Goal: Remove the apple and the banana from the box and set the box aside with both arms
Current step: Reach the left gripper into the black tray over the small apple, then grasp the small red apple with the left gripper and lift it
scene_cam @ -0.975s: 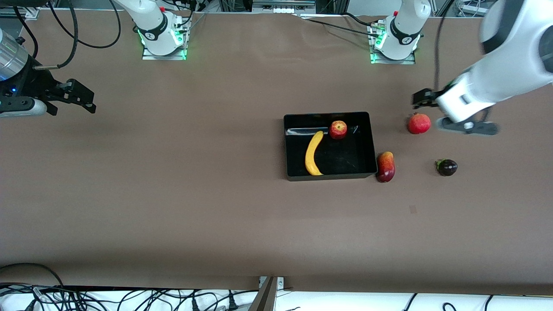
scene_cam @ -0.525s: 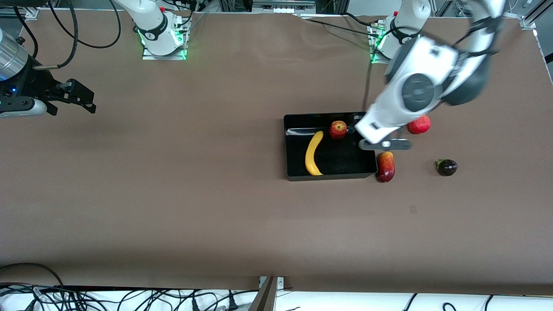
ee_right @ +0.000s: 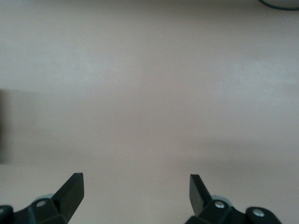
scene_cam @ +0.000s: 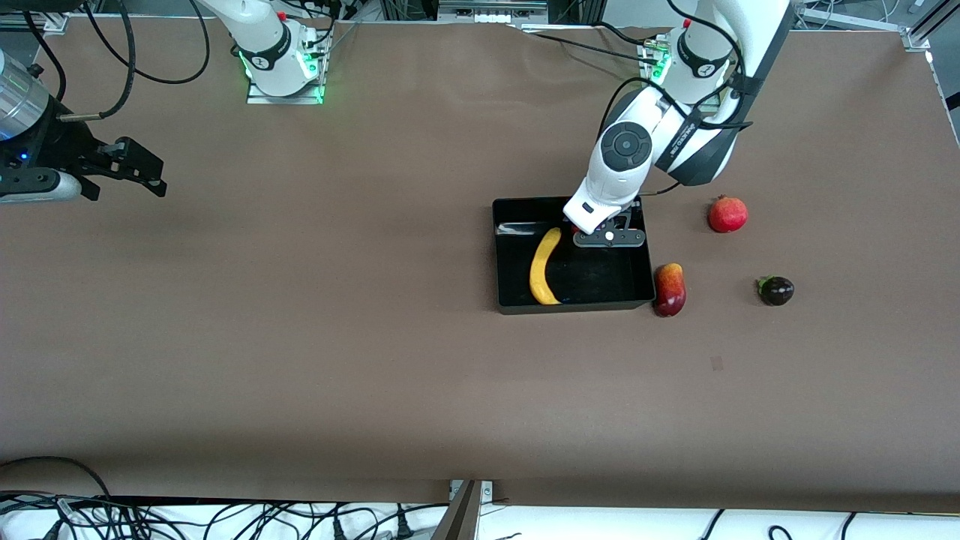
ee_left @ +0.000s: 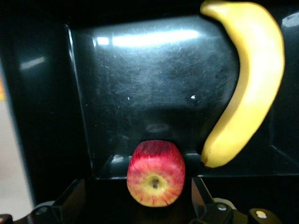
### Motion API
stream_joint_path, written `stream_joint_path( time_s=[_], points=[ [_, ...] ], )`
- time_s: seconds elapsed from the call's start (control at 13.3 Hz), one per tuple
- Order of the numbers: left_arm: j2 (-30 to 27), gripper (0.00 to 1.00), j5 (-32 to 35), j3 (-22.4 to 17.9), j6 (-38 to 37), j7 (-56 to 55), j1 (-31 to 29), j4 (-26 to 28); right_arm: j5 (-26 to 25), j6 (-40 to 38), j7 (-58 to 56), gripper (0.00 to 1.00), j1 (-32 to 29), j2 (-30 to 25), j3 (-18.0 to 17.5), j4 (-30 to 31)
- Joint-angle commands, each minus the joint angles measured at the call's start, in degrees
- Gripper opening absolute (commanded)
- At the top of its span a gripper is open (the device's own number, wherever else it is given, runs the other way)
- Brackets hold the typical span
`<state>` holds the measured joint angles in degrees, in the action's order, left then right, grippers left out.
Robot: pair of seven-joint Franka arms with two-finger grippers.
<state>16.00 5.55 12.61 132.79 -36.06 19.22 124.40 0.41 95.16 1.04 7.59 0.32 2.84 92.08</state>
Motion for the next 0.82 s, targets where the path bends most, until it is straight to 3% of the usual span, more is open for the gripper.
stream_joint_path(
  time_s=[0.0, 0.38, 0.45, 0.67, 0.75],
  points=[
    [1.3, 1.0, 1.48, -0.13, 5.01, -2.0, 0.11, 2.34, 0.12, -0.32, -0.78, 1.0, -0.64, 0.21, -0.38, -0.85],
    [5.08, 1.0, 1.48, -0.13, 8.1, -2.0, 0.02, 2.43, 0.12, -0.32, -0.78, 1.0, -0.64, 0.21, -0.38, -0.85],
    [5.53, 0.89, 1.48, -0.13, 8.19, -2.0, 0.11, 2.34, 0.12, -0.32, -0.78, 1.0, -0.64, 0.21, -0.38, -0.85],
    [5.97, 0.27, 1.48, -0.13, 8.19, -1.65, -0.15, 2.17, 0.2, -0.32, -0.78, 1.0, -0.64, 0.3, -0.38, -0.85],
    [5.45, 0.16, 1.48, -0.13, 7.67, -1.21, -0.59, 1.82, 0.12, -0.32, -0.78, 1.0, -0.64, 0.3, -0.38, -0.85]
  ],
)
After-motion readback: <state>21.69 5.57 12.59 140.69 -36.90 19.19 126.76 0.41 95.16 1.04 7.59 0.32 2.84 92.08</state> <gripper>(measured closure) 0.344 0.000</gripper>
